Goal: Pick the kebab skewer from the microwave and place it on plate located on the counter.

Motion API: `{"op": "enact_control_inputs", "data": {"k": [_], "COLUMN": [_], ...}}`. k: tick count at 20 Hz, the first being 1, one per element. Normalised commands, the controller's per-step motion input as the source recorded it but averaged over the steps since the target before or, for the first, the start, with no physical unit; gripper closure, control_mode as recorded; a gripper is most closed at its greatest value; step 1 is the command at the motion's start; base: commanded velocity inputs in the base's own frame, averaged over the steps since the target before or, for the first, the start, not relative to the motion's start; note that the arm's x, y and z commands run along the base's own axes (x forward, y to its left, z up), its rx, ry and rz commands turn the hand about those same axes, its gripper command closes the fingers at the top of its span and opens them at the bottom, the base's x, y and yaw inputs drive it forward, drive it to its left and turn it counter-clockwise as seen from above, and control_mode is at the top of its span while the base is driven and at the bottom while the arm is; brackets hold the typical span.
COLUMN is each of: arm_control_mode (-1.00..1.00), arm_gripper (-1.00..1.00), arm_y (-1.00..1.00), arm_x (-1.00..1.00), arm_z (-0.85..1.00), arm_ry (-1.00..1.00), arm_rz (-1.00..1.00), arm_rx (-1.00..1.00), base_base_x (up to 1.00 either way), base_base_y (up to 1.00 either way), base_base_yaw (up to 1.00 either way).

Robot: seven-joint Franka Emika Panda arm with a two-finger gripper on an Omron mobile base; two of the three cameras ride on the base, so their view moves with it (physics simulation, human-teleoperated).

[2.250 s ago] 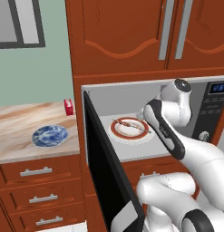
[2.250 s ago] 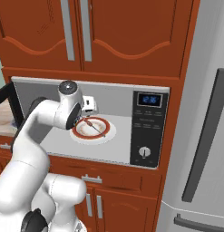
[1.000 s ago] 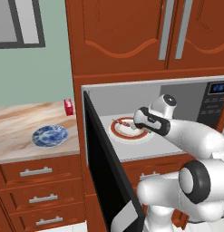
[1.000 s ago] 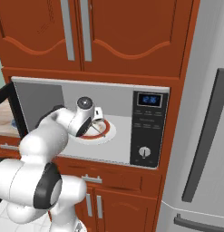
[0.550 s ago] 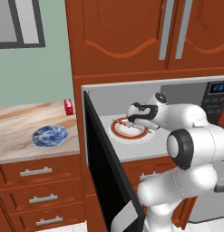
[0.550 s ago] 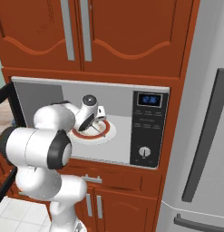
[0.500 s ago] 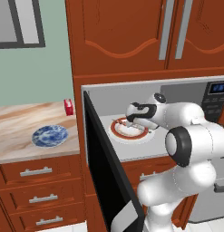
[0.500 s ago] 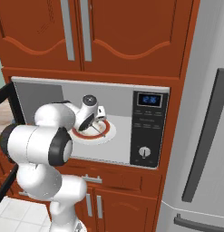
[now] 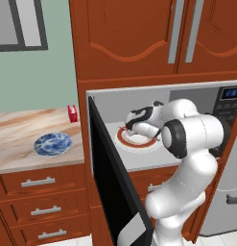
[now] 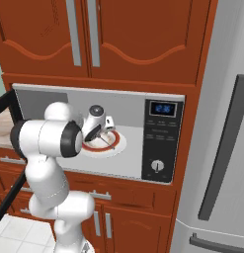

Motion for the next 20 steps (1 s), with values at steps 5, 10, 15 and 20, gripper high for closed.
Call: {"op": "enact_control_inputs", "data": {"k": [5, 10, 15, 20], "arm_control_mode": [-1.00, -1.00, -1.00, -1.00], "arm_gripper": [-1.00, -1.00, -1.00, -1.00], "arm_y": [0.02, 0.00, 0.00, 0.00], "arm_x": [0.38, 0.33, 0.10, 0.00], "arm_z": [-0.20, -0.20, -0.12, -0.20], "arm_ry": [0.00, 0.00, 0.00, 0.00], "arm_rz": [0.00, 0.00, 0.00, 0.00], "arm_rx": [-0.01, 0.00, 0.00, 0.00], "base_base_x": [0.00, 0.00, 0.00, 0.00], "base_base_y": [0.00, 0.00, 0.00, 0.00], "base_base_yaw": [0.00, 0.00, 0.00, 0.00]}}
